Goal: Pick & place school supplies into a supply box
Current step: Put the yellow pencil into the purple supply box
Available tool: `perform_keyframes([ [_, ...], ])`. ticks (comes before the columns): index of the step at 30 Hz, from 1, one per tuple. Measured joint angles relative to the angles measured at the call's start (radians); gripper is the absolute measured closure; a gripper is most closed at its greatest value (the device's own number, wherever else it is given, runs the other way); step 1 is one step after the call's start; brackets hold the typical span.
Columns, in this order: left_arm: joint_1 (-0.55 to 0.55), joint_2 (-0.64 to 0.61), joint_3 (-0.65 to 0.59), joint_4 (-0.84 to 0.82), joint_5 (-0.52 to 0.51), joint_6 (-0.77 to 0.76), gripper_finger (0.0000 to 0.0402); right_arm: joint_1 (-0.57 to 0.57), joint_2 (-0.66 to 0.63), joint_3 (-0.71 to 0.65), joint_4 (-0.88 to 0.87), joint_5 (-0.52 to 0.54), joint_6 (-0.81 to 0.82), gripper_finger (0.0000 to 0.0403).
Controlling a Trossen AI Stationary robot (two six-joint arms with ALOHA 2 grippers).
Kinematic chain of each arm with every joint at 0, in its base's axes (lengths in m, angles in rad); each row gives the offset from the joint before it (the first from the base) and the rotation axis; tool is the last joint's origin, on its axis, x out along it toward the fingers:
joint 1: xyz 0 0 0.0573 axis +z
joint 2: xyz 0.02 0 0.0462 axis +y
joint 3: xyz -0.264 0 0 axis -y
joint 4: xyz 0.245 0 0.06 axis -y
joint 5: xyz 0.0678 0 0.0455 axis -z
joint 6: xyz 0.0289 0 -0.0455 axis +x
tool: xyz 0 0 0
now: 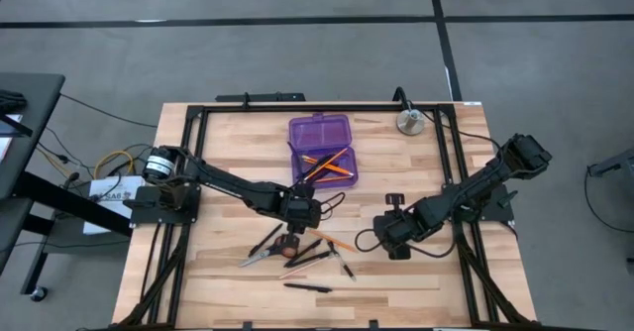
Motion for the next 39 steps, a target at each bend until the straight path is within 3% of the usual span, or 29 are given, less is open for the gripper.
perform_keyframes([
  [23, 0.0, 0.097, -0.003, 0.028, 0.019, -0.025, 0.0302, -0.001, 0.0, 0.0, 0.014, 0.004, -0.008, 0.0327],
  [34, 0.011, 0.026, -0.008, -0.006, -0.075, -0.029, 0.0302, -0.001, 0.0, 0.0, 0.013, 0.004, -0.008, 0.0327],
  [39, 0.01, -0.003, -0.008, 0.022, -0.047, -0.036, 0.0302, -0.001, 0.0, 0.0, 0.014, 0.004, -0.008, 0.0327],
])
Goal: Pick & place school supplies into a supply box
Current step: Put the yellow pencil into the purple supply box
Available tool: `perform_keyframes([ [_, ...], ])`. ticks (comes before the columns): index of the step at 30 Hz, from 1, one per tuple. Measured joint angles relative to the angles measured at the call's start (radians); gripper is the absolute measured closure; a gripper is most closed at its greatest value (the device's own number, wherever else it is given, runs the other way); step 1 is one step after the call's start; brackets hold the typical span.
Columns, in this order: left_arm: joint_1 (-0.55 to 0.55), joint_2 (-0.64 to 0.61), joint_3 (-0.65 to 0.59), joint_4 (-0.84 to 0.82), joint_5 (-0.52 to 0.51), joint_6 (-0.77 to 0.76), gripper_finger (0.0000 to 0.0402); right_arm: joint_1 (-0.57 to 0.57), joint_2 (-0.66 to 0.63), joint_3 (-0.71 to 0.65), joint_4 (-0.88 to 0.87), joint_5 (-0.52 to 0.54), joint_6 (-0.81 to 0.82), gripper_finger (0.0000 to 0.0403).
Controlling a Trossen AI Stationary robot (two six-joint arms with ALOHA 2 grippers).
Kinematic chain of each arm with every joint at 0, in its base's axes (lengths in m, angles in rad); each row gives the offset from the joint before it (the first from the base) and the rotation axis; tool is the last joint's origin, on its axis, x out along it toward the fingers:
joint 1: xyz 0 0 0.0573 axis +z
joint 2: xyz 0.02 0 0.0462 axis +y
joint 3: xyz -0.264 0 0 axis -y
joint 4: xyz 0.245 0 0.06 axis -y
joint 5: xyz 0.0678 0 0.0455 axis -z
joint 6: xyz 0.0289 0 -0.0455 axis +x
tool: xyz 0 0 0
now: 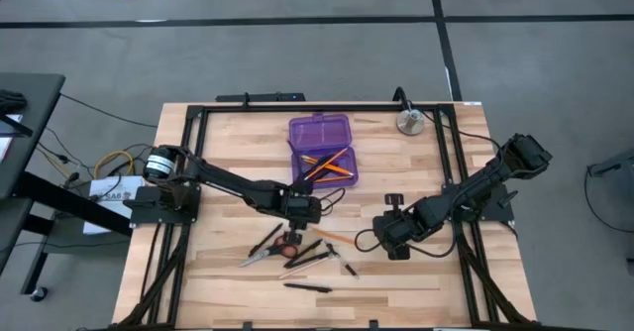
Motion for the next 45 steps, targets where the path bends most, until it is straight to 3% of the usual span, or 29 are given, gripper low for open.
perform_keyframes([
  [22, -0.035, 0.054, 0.001, 0.048, 0.073, -0.026, 0.0301, 0.001, 0.003, -0.007, 0.012, 0.0, 0.0, 0.0327],
  [41, -0.023, 0.112, 0.005, 0.064, 0.089, -0.04, 0.0301, 0.001, 0.003, -0.049, 0.059, -0.001, 0.0, 0.0327],
  [45, -0.015, 0.112, 0.006, 0.064, 0.048, -0.082, 0.0302, 0.001, 0.003, -0.049, 0.06, -0.001, 0.0, 0.0327],
])
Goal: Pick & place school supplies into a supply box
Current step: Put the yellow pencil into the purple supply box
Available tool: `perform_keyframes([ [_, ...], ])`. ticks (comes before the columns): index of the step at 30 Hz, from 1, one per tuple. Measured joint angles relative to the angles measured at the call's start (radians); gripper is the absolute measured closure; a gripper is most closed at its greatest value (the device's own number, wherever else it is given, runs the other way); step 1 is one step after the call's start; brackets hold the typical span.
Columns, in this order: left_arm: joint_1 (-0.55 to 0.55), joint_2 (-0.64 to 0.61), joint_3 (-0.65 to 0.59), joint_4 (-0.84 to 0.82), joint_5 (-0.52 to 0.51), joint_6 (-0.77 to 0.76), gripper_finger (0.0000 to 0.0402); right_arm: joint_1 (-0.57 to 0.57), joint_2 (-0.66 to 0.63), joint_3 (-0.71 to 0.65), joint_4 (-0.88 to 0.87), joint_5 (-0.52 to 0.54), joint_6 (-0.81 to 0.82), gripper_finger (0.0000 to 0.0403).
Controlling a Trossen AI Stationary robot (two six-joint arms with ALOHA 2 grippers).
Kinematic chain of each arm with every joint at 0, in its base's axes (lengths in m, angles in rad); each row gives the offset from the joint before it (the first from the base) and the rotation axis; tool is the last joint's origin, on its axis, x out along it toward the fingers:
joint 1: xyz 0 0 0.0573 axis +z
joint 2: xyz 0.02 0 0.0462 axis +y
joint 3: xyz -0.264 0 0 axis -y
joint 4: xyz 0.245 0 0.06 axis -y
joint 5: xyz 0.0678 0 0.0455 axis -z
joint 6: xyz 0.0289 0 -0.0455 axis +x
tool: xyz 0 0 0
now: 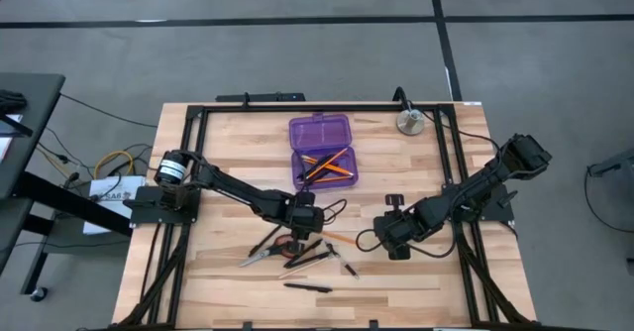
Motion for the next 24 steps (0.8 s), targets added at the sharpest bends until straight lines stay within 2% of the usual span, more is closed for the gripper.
perform_keyframes([
  [4, 0.021, 0.001, 0.0, 0.0, 0.007, -0.037, 0.0316, 0.0, 0.0, 0.0, 0.003, 0.0, 0.0, 0.0327],
  [11, 0.052, 0.004, -0.001, 0.028, -0.045, -0.101, 0.0392, 0.0, 0.0, 0.0, 0.003, 0.0, 0.0, 0.0327],
  [17, 0.059, 0.008, -0.003, 0.062, -0.146, -0.142, 0.0397, 0.0, 0.0, 0.0, 0.003, 0.0, 0.002, 0.0327],
  [24, 0.052, 0.005, -0.003, 0.053, -0.136, -0.153, 0.04, 0.005, 0.0, 0.001, 0.003, -0.002, 0.01, 0.0327],
])
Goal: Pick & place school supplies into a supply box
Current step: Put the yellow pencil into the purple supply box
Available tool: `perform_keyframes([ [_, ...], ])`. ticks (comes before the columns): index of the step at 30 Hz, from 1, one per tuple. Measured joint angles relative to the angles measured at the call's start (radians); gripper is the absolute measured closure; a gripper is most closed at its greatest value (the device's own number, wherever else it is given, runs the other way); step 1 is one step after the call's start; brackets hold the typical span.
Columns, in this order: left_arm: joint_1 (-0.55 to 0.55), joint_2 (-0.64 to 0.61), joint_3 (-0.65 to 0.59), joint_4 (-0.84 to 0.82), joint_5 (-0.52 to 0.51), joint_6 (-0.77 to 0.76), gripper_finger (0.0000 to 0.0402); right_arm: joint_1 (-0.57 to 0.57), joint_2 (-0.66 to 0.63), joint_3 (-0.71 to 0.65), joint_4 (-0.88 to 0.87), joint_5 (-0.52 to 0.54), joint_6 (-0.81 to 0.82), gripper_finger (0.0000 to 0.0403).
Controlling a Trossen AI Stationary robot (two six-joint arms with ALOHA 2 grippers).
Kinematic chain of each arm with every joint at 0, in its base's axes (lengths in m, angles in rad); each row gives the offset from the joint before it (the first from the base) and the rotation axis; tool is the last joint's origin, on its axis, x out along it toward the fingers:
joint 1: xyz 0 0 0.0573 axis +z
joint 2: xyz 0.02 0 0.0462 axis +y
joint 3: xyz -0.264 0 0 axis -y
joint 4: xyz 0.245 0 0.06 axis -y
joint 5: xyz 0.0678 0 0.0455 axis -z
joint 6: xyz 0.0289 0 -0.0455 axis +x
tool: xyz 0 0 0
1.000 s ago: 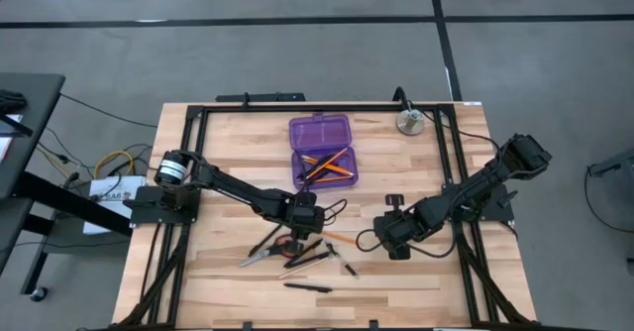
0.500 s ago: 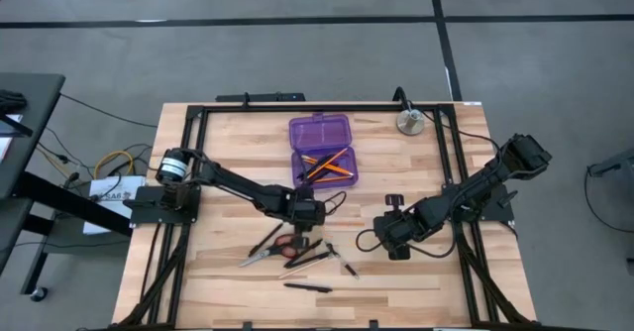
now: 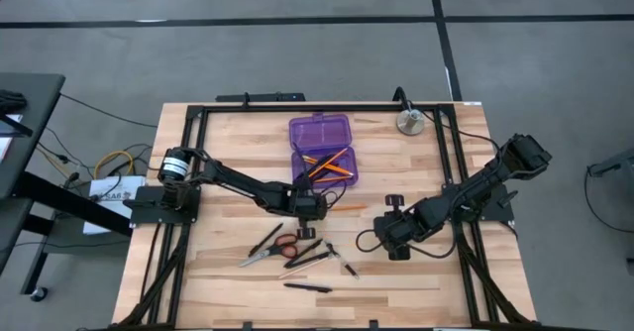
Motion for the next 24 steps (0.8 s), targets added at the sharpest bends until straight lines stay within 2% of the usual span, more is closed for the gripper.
perform_keyframes([
  [9, -0.045, -0.002, 0.113, -0.188, -0.026, -0.005, 0.0401, 0.009, 0.0, 0.0, -0.011, 0.0, 0.008, 0.0327],
  [24, -0.071, -0.005, 0.43, -0.575, -0.206, 0.053, 0.04, 0.009, 0.0, 0.0, -0.026, -0.001, 0.008, 0.0327],
])
